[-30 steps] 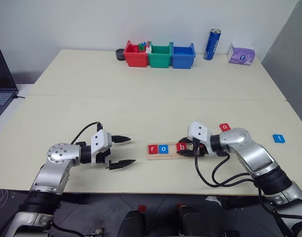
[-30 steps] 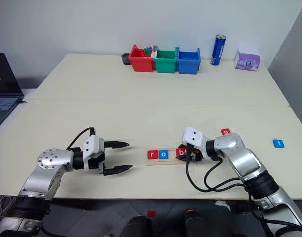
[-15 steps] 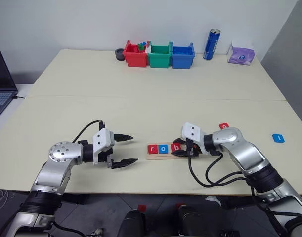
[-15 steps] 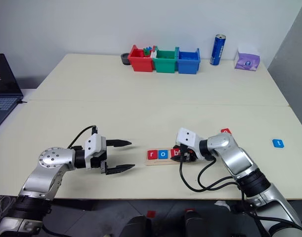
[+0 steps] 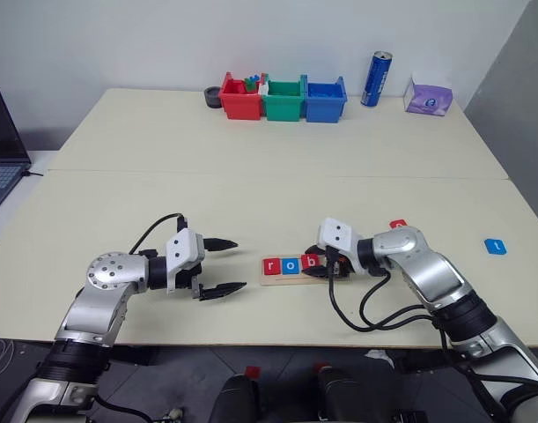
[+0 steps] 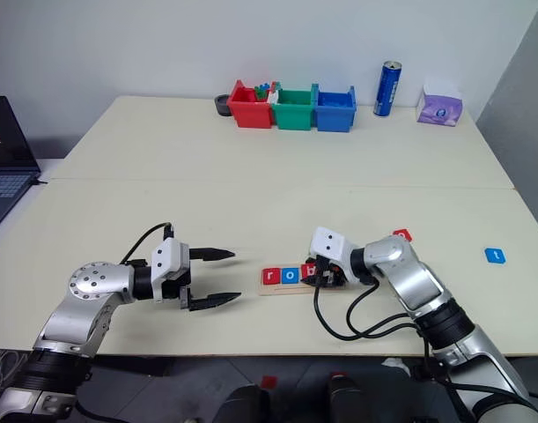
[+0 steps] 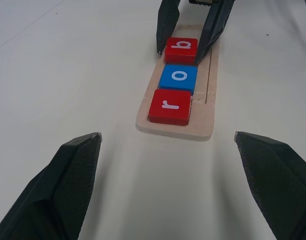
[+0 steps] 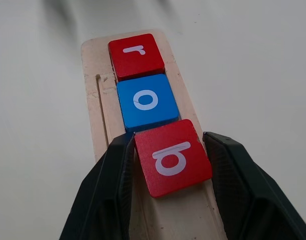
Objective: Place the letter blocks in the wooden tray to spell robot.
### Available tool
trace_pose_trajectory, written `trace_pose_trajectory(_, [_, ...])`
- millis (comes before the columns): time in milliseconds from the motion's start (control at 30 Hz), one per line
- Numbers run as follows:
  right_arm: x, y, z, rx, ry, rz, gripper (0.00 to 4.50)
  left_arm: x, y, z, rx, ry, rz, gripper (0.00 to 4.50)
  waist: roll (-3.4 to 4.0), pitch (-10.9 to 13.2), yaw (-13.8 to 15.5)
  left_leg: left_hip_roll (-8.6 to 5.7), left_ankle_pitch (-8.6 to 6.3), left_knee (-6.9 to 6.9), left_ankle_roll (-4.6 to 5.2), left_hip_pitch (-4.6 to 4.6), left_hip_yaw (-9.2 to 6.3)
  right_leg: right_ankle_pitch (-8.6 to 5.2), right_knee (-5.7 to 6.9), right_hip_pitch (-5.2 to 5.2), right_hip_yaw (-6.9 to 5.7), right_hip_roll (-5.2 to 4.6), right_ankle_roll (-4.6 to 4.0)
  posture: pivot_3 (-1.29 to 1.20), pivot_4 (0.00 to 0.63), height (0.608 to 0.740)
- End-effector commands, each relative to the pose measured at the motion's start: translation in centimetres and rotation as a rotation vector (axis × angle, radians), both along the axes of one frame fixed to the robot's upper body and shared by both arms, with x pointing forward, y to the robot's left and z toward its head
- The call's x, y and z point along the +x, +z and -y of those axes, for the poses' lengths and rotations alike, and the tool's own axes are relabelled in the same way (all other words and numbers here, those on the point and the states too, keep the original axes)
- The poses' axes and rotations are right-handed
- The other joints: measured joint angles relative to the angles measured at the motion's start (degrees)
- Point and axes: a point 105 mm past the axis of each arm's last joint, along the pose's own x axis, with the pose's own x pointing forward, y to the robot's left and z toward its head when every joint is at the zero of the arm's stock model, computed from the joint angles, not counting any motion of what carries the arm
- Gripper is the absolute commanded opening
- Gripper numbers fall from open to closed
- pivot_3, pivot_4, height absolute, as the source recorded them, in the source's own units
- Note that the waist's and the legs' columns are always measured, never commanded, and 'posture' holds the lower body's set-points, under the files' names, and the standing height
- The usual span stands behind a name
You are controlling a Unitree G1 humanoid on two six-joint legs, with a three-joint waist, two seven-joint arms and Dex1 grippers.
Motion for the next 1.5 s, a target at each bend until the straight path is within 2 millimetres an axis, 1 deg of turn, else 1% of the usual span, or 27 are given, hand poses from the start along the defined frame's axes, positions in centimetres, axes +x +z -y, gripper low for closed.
trace_pose_trajectory(33, [0.2, 1.2, -0.4, 0.004, 0.018, 0.036, 1.86, 0.1, 0.3, 0.0, 0.001, -0.011, 0.028, 4.50, 0.00, 0.00, 0.00, 0.00, 0.00, 0.00, 0.00, 0.00, 0.00, 0.00, 0.00, 0.00, 0.00, 0.00, 0.00, 0.00, 0.150, 0.740])
trace_pose_trajectory(100, [0.2, 1.2, -0.4, 0.005, 0.013, 0.034, 1.86, 0.1, 0.2, 0.0, 0.002, -0.011, 0.028, 4.50, 0.00, 0.00, 0.00, 0.00, 0.00, 0.00, 0.00, 0.00, 0.01, 0.00, 0.00, 0.00, -0.01, 0.00, 0.00, 0.00, 0.150, 0.740])
trace_pose_trajectory(167, [0.4, 1.3, -0.4, 0.008, 0.002, 0.039, 2.57, 0.1, 0.2, 0.1, 0.001, -0.012, 0.028, 4.50, 0.00, 0.00, -0.01, 0.00, 0.00, 0.00, 0.00, 0.00, 0.00, 0.00, 0.00, 0.00, 0.00, 0.00, 0.00, 0.00, 0.150, 0.740])
trace_pose_trajectory(233, [0.6, 1.5, -0.4, 0.013, -0.008, 0.046, 3.10, 0.1, 0.2, 0.2, 0.000, -0.013, 0.029, 4.50, 0.00, 0.00, 0.00, 0.00, 0.00, 0.00, 0.00, 0.00, 0.00, 0.00, 0.00, 0.00, -0.01, 0.00, 0.00, 0.00, 0.150, 0.740])
trace_pose_trajectory(300, [0.7, 1.8, -0.4, 0.026, -0.014, 0.049, 3.84, 0.2, 0.3, 0.3, 0.000, -0.015, 0.029, 4.50, 0.00, 0.00, 0.00, 0.00, 0.00, 0.00, 0.00, 0.00, 0.00, 0.00, 0.00, 0.00, 0.00, 0.00, 0.00, 0.00, 0.150, 0.740])
trace_pose_trajectory(367, [0.6, 2.6, -0.6, 0.059, -0.019, 0.053, 4.48, 0.2, 0.4, 0.4, -0.001, -0.015, 0.031, 4.50, 0.00, 0.00, -0.01, 0.00, 0.00, 0.00, 0.00, 0.00, 0.00, 0.00, 0.00, 0.00, -0.01, 0.00, 0.00, 0.00, 0.150, 0.740])
trace_pose_trajectory(433, [0.4, 3.4, -0.7, 0.086, -0.022, 0.057, 4.48, 0.2, 0.5, 0.5, -0.002, -0.015, 0.033, 4.50, 0.00, 0.00, -0.01, 0.01, 0.00, 0.00, 0.00, 0.00, -0.01, 0.00, 0.00, 0.00, -0.02, 0.00, 0.00, 0.00, 0.150, 0.740])
trace_pose_trajectory(533, [-0.8, 4.8, -0.7, 0.133, -0.019, 0.052, 4.48, 0.2, 0.7, 0.5, -0.004, -0.011, 0.036, 4.50, 0.02, 0.01, 0.01, 0.00, 0.00, 0.00, 0.00, -0.02, -0.04, 0.00, 0.00, -0.01, -0.01, 0.00, 0.00, 0.00, 0.150, 0.740])
trace_pose_trajectory(567, [-1.2, 4.9, -0.6, 0.138, -0.016, 0.047, 4.48, 0.2, 0.7, 0.5, -0.005, -0.011, 0.035, 4.50, 0.02, 0.01, 0.01, 0.01, 0.00, -0.01, 0.00, -0.02, -0.10, 0.00, 0.00, -0.01, -0.02, -0.01, 0.00, 0.00, 0.150, 0.740])
trace_pose_trajectory(633, [-2.1, 4.4, -0.1, 0.123, -0.012, 0.043, 4.48, 0.1, 0.7, 0.6, -0.007, -0.010, 0.035, 4.50, 0.01, 0.01, 0.07, 0.01, 0.00, -0.01, 0.00, -0.03, -0.13, 0.00, -0.01, -0.01, -0.03, -0.01, 0.00, 0.00, 0.150, 0.740])
trace_pose_trajectory(700, [-2.4, 4.1, 0.2, 0.106, -0.020, 0.047, 4.48, 0.1, 0.7, 0.6, -0.007, -0.010, 0.034, 4.50, 0.01, 0.01, 0.13, -0.01, 0.00, -0.01, 0.00, -0.04, -0.11, 0.00, -0.03, 0.02, -0.08, -0.02, 0.00, 0.00, 0.150, 0.740])
trace_pose_trajectory(800, [-1.8, 3.5, 0.9, 0.071, -0.065, 0.092, 3.90, 0.2, 0.8, 0.8, -0.006, -0.013, 0.034, 4.50, 0.01, 0.01, 0.02, -0.02, 0.00, 0.02, 0.00, -0.03, -0.07, 0.00, -0.01, 0.01, -0.03, -0.02, 0.00, 0.00, 0.150, 0.740])
trace_pose_trajectory(833, [-1.5, 3.3, 1.1, 0.060, -0.078, 0.109, 3.60, 0.2, 0.8, 0.9, -0.006, -0.014, 0.034, 4.50, 0.01, 0.01, -0.01, -0.02, 0.00, 0.02, 0.00, -0.03, -0.05, 0.00, -0.01, 0.01, -0.03, -0.01, 0.01, 0.00, 0.150, 0.740])
trace_pose_trajectory(1133, [0.7, 2.8, 0.4, 0.033, -0.127, 0.192, 0.26, 0.4, 0.9, 1.1, 0.004, -0.017, 0.047, 4.50, 0.01, 0.01, -0.09, 0.00, 0.00, 0.01, 0.00, 0.00, 0.01, 0.00, -0.01, 0.00, -0.01, 0.02, 0.00, 0.00, 0.150, 0.740])
trace_pose_trajectory(1167, [1.1, 2.6, 0.4, 0.016, -0.136, 0.206, 0.04, 0.4, 0.8, 1.1, 0.006, -0.017, 0.047, 4.50, 0.01, 0.01, -0.07, 0.01, 0.00, 0.01, 0.00, -0.01, 0.01, 0.00, 0.00, 0.00, -0.03, 0.02, 0.00, 0.00, 0.150, 0.740])
trace_pose_trajectory(1300, [2.0, 2.0, 0.4, -0.020, -0.147, 0.222, 0.04, 0.4, 0.7, 1.1, 0.006, -0.015, 0.045, 4.50, 0.01, 0.01, -0.04, -0.01, 0.00, 0.01, 0.00, -0.01, 0.03, 0.00, -0.01, 0.00, -0.02, 0.02, 0.00, 0.00, 0.150, 0.740])
trace_pose_trajectory(1500, [1.6, 1.5, 0.0, -0.038, -0.095, 0.201, 0.04, 0.4, 0.6, 1.0, 0.007, -0.007, 0.046, 4.50, 0.01, 0.01, -0.03, -0.01, 0.00, 0.00, 0.00, -0.03, 0.01, 0.00, -0.01, 0.00, -0.02, 0.01, 0.00, 0.00, 0.150, 0.740])
